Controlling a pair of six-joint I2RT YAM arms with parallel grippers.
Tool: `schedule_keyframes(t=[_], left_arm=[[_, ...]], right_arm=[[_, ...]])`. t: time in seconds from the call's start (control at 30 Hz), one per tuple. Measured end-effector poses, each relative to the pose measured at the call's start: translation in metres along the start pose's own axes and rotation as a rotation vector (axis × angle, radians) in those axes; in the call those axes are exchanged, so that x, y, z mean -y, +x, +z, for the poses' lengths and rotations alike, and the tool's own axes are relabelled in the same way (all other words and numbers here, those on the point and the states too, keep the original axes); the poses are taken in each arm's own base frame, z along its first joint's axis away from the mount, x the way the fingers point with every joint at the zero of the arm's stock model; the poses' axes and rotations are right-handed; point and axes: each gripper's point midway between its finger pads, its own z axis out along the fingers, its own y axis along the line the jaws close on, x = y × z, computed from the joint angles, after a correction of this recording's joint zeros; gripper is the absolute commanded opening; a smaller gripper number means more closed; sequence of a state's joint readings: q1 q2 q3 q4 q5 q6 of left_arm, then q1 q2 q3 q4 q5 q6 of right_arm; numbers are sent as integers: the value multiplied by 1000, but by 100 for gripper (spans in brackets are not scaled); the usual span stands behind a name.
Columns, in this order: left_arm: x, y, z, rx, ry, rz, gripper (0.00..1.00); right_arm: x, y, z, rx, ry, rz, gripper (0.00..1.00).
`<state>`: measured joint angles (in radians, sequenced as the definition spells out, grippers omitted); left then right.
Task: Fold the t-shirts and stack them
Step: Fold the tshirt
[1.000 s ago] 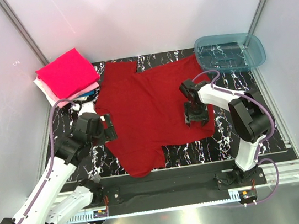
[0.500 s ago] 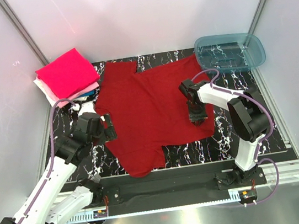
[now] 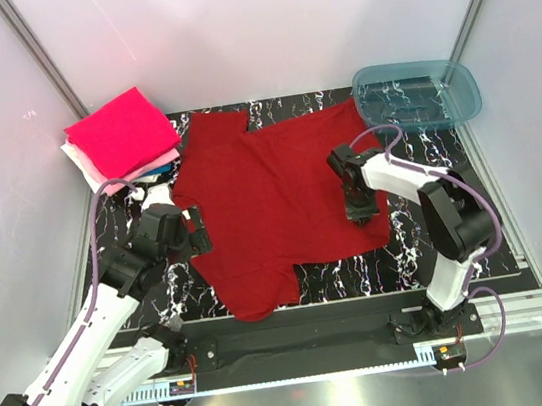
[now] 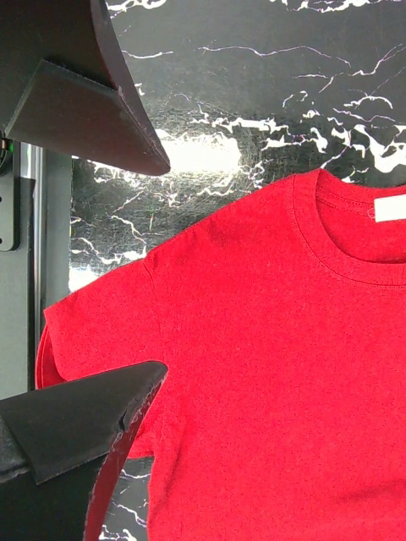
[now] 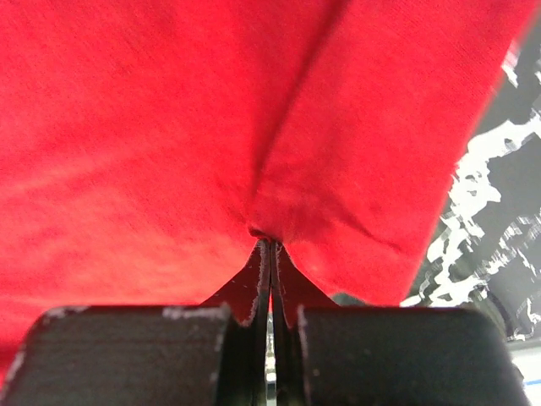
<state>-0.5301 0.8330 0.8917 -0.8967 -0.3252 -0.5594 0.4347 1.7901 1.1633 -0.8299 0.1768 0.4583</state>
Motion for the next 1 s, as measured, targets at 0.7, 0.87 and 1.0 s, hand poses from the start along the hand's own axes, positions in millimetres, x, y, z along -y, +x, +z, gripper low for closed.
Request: schedule_keyframes(t=[0.7, 0.87, 1.0], left_arm=[[50, 88, 5, -273, 138, 33, 98], [51, 129, -2, -354, 147, 14, 98], [51, 154, -7, -397, 150, -5, 94]], right_arm=[[110, 29, -50, 227, -199, 684, 0], [124, 29, -47, 240, -198, 792, 0], [133, 33, -39, 206, -199, 857, 0]])
